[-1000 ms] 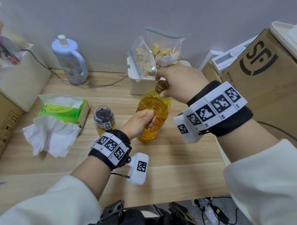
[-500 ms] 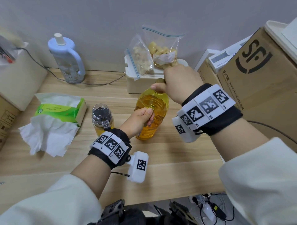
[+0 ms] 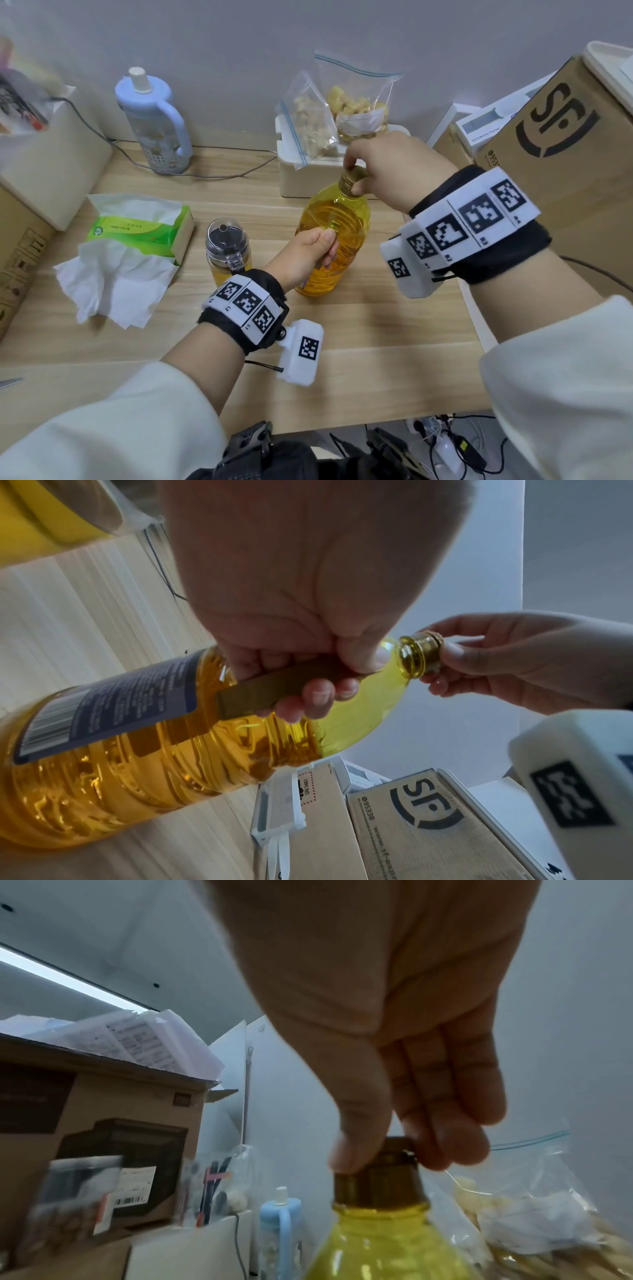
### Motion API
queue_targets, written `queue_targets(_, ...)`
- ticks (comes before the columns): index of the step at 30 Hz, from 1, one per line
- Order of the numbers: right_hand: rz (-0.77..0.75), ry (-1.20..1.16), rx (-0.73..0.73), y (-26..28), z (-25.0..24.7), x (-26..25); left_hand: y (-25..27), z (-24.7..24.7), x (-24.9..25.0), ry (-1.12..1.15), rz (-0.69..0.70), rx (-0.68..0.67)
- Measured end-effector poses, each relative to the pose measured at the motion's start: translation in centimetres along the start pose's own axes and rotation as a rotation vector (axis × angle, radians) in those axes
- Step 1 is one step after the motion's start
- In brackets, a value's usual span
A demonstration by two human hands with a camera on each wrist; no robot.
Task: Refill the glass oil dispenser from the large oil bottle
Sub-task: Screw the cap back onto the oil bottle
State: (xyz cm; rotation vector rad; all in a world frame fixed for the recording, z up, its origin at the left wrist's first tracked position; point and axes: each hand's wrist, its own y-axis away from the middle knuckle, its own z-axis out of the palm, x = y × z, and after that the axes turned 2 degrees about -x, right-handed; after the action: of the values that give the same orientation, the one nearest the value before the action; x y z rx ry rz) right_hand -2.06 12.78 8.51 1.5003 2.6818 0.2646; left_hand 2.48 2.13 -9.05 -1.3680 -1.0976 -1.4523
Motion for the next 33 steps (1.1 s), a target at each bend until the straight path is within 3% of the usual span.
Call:
queue_targets(4, 0.104, 0.097, 0.039, 0.0, 0.1, -0.5, -0.1, 0.0, -0.2, 0.001, 0.006, 0.007)
queue_targets(8, -0.003, -0.05, -0.046, -0.1, -0.1, 0.3, 0.0, -0.1, -0.1, 0.0, 0.006, -0.003)
queue_targets(13, 0.077, -0.006, -0.016, 0.0, 0.1, -0.2, 0.1, 0.0, 0.1, -0.004, 0.018, 0.002)
queue_targets(17, -0.071, -0.066, 0.006, 0.2, 0.4, 0.3, 0.1, -0.1, 0.1, -0.016, 0.011, -0.005)
queue_targets(22, 0.04, -0.07, 0.021, 0.2, 0.0, 0.1, 0.2, -0.1, 0.2, -0.011, 0.02, -0.002)
queue_targets(27, -0.11, -0.028, -0.052, -0.2, -0.1, 0.5, 0.3, 0.0, 0.2, -0.011, 0.014, -0.009)
queue_targets(29, -0.076, -0.01, -0.035, -0.3, -0.2, 0.1, 0.3, 0.0, 0.2, -0.01, 0.014, 0.001)
queue_targets(33, 0.139, -0.007, 0.027, -0.6, 0.4, -1.3, 0.3, 0.0, 0.2, -0.004, 0.027, 0.009)
